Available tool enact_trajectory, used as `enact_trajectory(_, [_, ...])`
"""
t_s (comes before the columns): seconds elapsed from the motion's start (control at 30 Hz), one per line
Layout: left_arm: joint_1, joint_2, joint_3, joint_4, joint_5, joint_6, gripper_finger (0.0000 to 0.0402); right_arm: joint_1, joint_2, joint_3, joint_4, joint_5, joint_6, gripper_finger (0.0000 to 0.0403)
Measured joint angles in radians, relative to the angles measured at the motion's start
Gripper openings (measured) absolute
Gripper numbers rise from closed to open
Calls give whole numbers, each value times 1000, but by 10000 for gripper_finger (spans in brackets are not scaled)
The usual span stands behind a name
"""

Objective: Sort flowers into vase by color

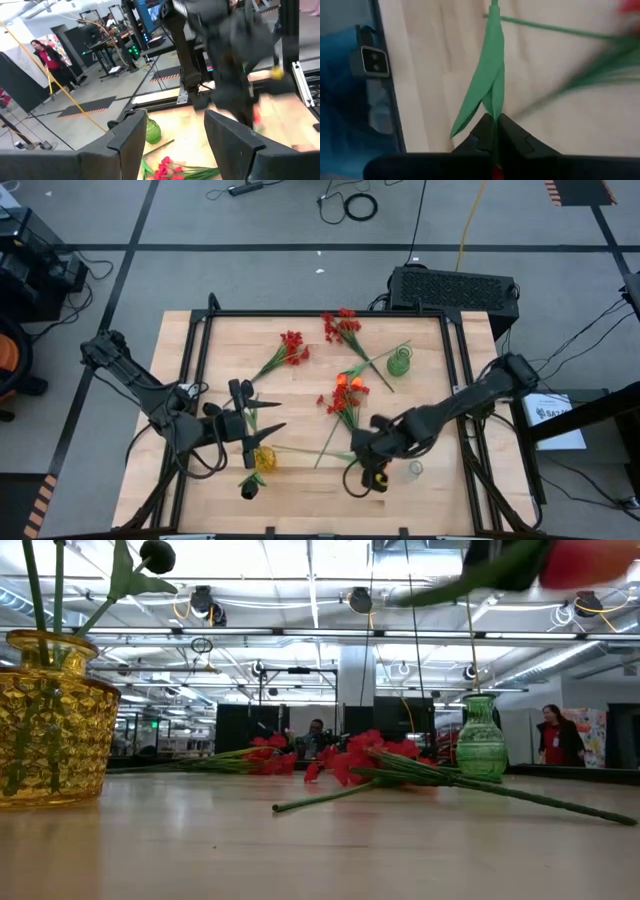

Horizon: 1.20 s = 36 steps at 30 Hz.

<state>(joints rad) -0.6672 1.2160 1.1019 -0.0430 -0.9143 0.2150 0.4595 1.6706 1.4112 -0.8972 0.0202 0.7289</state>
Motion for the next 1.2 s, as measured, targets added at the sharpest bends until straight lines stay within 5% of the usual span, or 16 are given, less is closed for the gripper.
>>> enact_trajectory(0.23, [58, 4, 17, -3, 51, 0, 208, -19, -17, 420, -542, 255, -101, 3])
enact_trajectory(0.37, [120, 4, 70, -22, 146, 0, 208, -48, -18, 580, -627, 464, -227, 3])
enact_trajectory(0.5, [176, 7, 132, -109, 177, 9, 208, -106, -18, 647, -598, 552, -362, 3])
enact_trajectory(0.8, [242, 77, 146, -137, 93, 342, 208, -237, 41, 643, -565, 552, -419, 2])
enact_trajectory(1.2, [303, 171, 182, -248, 78, 367, 202, -244, 89, 643, -415, 419, -506, 3])
